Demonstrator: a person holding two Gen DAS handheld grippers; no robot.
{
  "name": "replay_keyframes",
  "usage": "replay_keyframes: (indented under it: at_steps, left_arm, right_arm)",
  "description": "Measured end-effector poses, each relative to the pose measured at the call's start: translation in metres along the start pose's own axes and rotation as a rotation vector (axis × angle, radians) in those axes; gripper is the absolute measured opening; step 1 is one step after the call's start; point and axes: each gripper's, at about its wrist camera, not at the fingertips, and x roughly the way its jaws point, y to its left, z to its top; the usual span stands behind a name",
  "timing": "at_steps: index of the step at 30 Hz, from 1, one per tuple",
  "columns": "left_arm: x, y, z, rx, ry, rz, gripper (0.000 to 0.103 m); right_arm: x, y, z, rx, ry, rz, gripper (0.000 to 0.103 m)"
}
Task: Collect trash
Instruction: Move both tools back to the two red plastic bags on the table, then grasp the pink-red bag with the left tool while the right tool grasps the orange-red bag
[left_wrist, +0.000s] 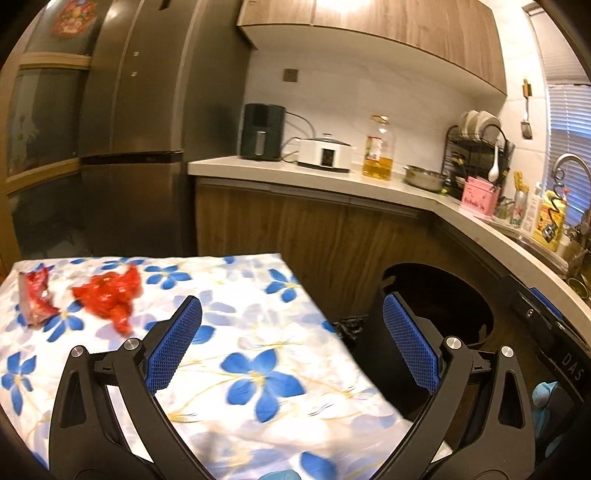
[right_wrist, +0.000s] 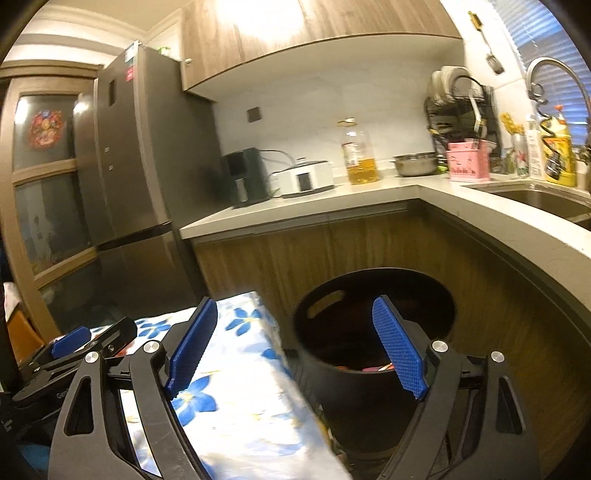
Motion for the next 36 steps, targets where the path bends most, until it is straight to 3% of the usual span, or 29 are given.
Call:
replay_keyframes:
  at_steps: [7,17,21,31,36]
  left_arm:
    - [-0.013,0.066,-0.010,-0.040,-0.005,0.142,0.097]
    - [-0.022,0.200,-0.014,-0.083,-0.057,0.432,0.097]
    - [-0.017,0.253,-0.012,-0.127,-0.072,0.513,0.097]
    - [0.015,0.332,-0.011,-0.216,-0.022,0.561,0.096]
    - [0.033,0.353,-0.010,-0.245,0.013,0.552,0.083]
  right_arm:
    - [0.014,0.061,-0.012,-0.068,0.032,0.111,0.083]
    - [0.052,0.154,-0.033,-0.112,0.091,0.263,0.083]
    - [0.071,0.193,-0.043,-0.120,0.118,0.312,0.083]
    - [0.118,0.267,-0.071,-0.177,0.193,0.367,0.083]
    - [0.136,0.291,-0.081,-0.194,0.204,0.369,0.083]
